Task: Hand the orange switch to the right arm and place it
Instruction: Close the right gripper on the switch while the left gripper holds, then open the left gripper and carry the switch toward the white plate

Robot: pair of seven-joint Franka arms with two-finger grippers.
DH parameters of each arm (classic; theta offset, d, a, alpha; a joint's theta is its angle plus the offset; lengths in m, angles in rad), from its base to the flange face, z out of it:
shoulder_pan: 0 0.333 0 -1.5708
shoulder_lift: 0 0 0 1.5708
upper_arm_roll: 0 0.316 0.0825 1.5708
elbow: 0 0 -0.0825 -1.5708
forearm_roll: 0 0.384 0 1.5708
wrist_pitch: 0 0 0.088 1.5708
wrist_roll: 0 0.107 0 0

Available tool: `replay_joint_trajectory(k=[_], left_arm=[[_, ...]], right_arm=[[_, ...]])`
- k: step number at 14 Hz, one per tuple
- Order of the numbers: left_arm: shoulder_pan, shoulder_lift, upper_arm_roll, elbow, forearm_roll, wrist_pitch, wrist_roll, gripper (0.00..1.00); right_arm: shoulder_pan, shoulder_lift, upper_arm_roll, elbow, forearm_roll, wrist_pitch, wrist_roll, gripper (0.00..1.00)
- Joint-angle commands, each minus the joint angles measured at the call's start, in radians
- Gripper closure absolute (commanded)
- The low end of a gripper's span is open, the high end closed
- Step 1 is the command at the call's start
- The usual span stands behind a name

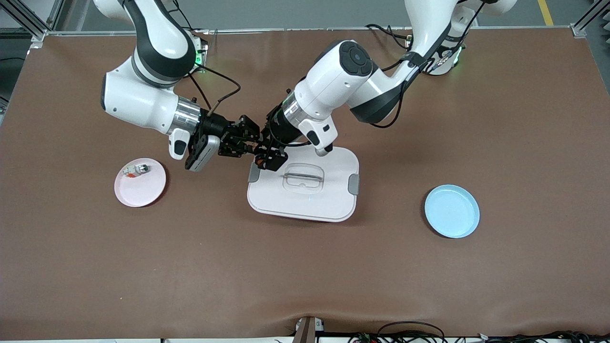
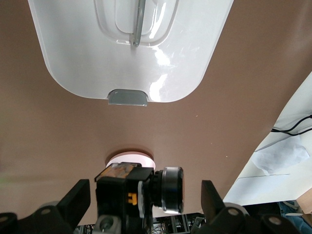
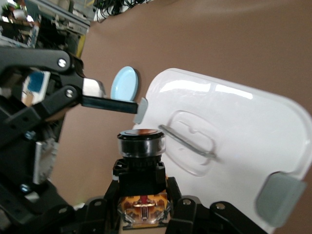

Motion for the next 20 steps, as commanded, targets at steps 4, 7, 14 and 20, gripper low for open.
replay_joint_trajectory(k=[4,7,14,20], left_arm=[[0.009,-0.041,0.005,-0.013,0.034,-0.011,-0.006,0.00],[0.027,-0.047,0.003,-0.056,0.066,-0.011,0.001,0.00],[0.064,-0.073,0.003,-0.160,0.084,-0.032,0.009,0.00],[0.144,-0.201,0.002,-0.353,0.101,-0.031,0.231,0.00]], right_arm=[[-0.056,-0.001,0.003,-0.005,-0.302,-0.030,-0.086,1.00],[-0.105,0.016,0.003,-0.014,-0.534,-0.079,-0.185,1.00],[-0.329,0.022,0.003,-0.113,-0.692,-0.070,-0.710,1.00],[-0.478,0.042,0.003,-0.237,-0.997,0.048,-0.809,1.00]])
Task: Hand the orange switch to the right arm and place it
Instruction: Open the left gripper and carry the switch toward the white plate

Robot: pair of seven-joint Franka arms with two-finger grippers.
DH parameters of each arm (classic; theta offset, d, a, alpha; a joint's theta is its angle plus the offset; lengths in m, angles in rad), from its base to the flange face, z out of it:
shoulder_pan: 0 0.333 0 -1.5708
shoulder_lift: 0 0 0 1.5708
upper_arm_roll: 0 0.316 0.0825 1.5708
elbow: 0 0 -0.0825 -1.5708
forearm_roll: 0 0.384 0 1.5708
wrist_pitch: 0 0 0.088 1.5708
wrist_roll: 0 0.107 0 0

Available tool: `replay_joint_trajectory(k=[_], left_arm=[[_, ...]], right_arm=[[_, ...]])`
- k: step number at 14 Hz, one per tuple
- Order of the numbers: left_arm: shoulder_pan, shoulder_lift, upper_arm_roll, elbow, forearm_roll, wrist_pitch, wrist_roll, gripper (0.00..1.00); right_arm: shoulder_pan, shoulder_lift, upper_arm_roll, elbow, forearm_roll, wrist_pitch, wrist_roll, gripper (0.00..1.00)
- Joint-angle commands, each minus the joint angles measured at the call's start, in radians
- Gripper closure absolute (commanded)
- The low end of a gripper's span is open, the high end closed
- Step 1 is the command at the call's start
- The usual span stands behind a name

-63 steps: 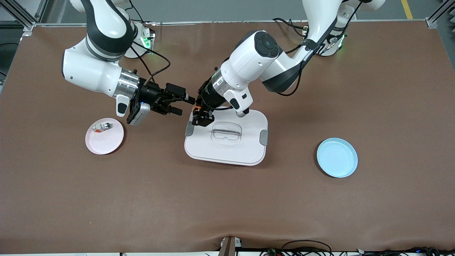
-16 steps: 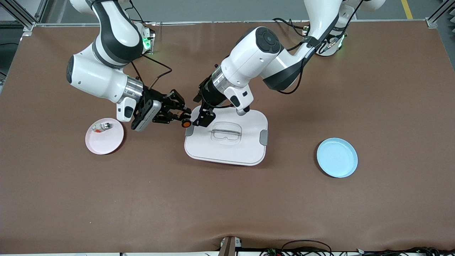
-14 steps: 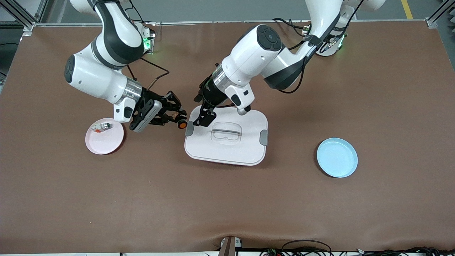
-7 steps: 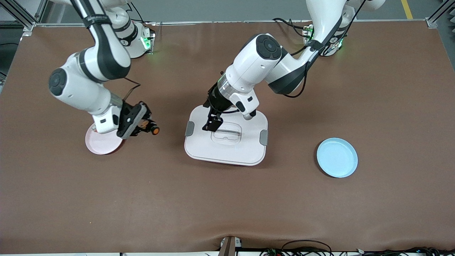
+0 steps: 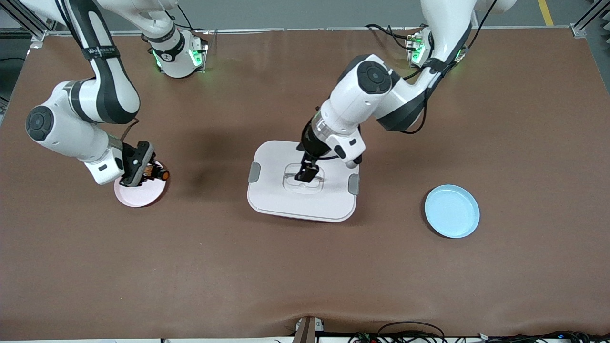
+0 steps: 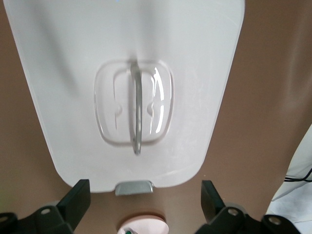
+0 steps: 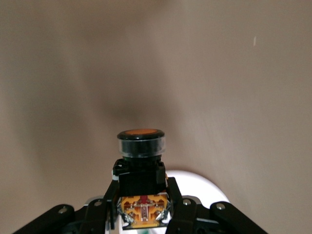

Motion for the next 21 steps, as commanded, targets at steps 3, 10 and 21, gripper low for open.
replay_joint_trajectory(k=[3,10,21], left_arm=[[0.076,-0.164,0.000,-0.182,0.012,-0.007,0.245,0.00],[0.222,-0.314,0.000,-0.346,0.038,-0.010,0.964,0.00],[0.562,-0.408,-0.010,-0.365,0.196,-0.183,1.724,0.00]], right_arm=[[-0.114,0.059,0.018,-0.096,-0.187,0.176,-0.042,1.00],[-0.203,0.179,0.018,-0.095,-0.230,0.337,-0.171,1.00],[-0.160,0.228,0.022,-0.075,-0.232,0.356,-0.257,1.00]])
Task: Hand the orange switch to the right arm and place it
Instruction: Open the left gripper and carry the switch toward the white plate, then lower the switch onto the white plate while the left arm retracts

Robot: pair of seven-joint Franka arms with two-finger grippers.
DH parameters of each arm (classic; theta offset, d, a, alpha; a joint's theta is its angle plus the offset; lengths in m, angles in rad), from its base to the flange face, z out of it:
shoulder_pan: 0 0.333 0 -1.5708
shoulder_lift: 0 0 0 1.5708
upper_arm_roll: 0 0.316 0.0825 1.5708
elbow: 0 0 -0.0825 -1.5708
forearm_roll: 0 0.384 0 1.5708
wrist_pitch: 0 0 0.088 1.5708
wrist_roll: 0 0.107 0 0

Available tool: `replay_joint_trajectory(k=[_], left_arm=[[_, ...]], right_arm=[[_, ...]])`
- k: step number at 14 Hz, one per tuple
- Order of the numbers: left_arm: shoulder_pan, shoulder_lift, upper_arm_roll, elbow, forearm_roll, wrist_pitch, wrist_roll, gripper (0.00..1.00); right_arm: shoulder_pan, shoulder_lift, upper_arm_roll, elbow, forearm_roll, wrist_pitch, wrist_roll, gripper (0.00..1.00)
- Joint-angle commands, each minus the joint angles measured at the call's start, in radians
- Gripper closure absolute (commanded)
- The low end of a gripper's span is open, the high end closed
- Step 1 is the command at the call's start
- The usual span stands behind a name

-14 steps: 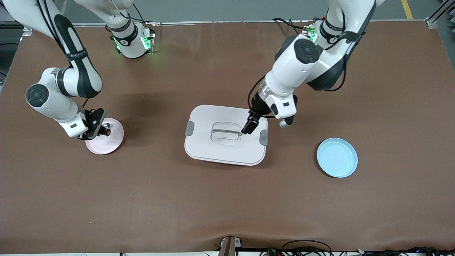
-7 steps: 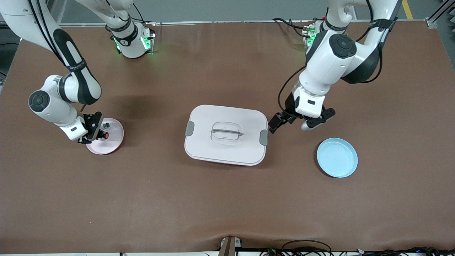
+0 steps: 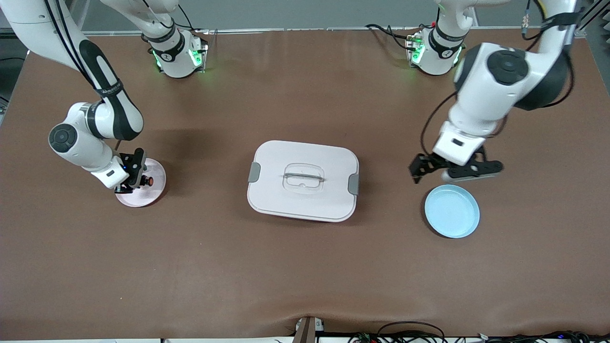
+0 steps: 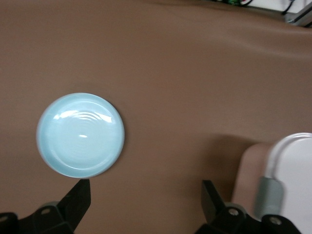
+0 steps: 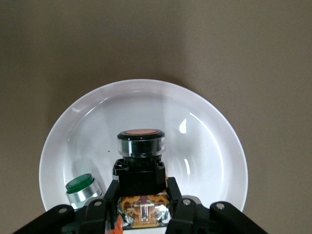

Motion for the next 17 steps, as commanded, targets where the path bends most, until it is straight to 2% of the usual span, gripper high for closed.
replay_joint_trajectory(k=[1,8,11,17], left_arm=[[0.110,-0.052,-0.014,0.005,-0.058,-0.061,0.150,0.00],[0.190,-0.058,-0.005,0.177,-0.062,-0.267,0.169,0.00],[0.230,-0.058,-0.005,0.259,-0.100,-0.386,0.274,0.00],[0.267,-0.057,-0.005,0.358,-0.115,-0.472,0.314,0.00]], right_arm=[[-0.004,0.031,0.001,0.021,-0.021,0.021,-0.015,1.00],[-0.007,0.057,0.001,0.040,-0.021,0.037,-0.013,1.00],[-0.008,0.058,0.001,0.040,-0.021,0.037,-0.015,1.00],[-0.013,0.070,-0.001,0.040,-0.023,0.038,-0.015,1.00]])
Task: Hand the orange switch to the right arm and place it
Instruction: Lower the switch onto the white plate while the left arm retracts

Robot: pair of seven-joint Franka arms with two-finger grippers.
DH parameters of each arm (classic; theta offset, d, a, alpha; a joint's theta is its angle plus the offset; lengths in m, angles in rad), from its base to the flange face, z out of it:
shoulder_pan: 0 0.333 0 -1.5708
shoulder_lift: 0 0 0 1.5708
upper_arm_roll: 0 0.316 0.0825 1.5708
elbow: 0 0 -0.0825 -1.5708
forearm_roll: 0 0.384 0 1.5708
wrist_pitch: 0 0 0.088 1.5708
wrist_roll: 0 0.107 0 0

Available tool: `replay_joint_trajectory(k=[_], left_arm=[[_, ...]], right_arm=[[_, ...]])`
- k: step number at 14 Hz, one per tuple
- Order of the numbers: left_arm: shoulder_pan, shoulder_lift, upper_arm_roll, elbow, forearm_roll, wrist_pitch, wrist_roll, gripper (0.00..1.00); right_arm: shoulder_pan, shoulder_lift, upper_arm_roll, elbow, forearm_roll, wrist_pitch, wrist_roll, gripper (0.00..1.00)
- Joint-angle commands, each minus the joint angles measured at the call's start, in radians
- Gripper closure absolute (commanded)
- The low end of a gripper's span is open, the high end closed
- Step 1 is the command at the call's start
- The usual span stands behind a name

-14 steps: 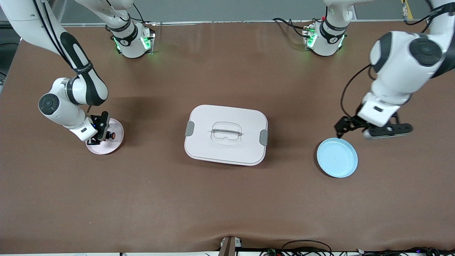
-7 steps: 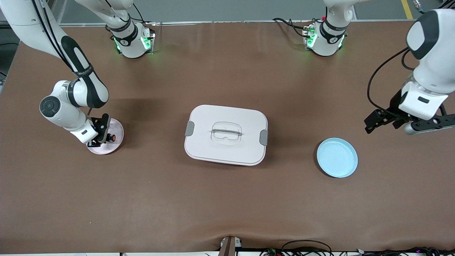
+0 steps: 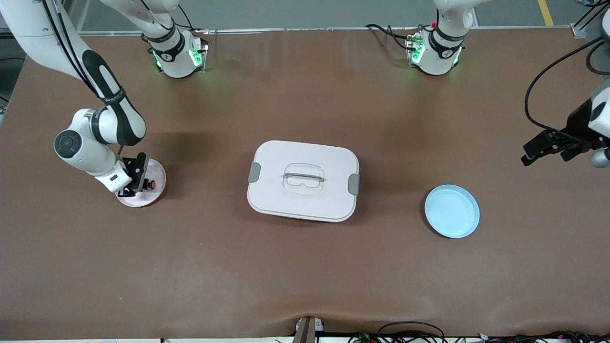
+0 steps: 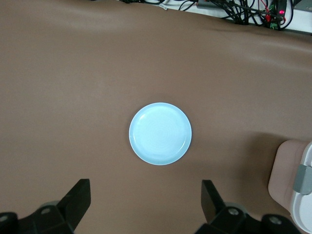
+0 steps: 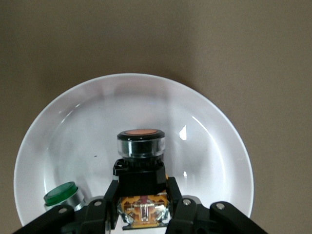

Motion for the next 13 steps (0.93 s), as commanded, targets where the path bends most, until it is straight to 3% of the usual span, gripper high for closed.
replay_joint_trajectory(k=[1,3,4,5,7,8,11,13], left_arm=[[0.007,-0.004,-0.007,0.040,-0.004,-0.044,0.016,0.00],[0.003,-0.004,-0.007,0.046,-0.003,-0.061,0.049,0.00],[-0.004,-0.004,-0.006,0.052,-0.003,-0.064,0.056,0.00],[-0.014,-0.004,-0.004,0.058,-0.003,-0.069,0.054,0.00],[-0.043,-0.004,0.017,0.060,-0.003,-0.069,0.051,0.00],[-0.095,-0.004,0.066,0.060,-0.003,-0.069,0.051,0.00],[-0.337,-0.004,0.315,0.060,-0.003,-0.070,0.052,0.00],[-0.373,-0.004,0.356,0.060,-0.003,-0.074,0.053,0.00]], right_arm=[[-0.009,0.013,0.004,0.013,-0.023,0.004,-0.012,1.00],[-0.006,0.013,0.004,0.020,-0.023,0.002,-0.010,1.00],[-0.003,0.013,0.002,0.039,-0.024,-0.005,-0.017,0.47],[-0.006,0.013,0.002,0.050,-0.024,-0.013,-0.024,0.00],[-0.011,0.011,0.004,0.072,-0.024,-0.019,-0.036,0.00],[-0.011,0.010,0.002,0.079,-0.024,-0.034,-0.035,0.00],[-0.014,0.002,0.004,0.139,-0.010,-0.189,0.003,0.00],[-0.014,-0.002,0.002,0.176,-0.010,-0.293,0.061,0.00]])
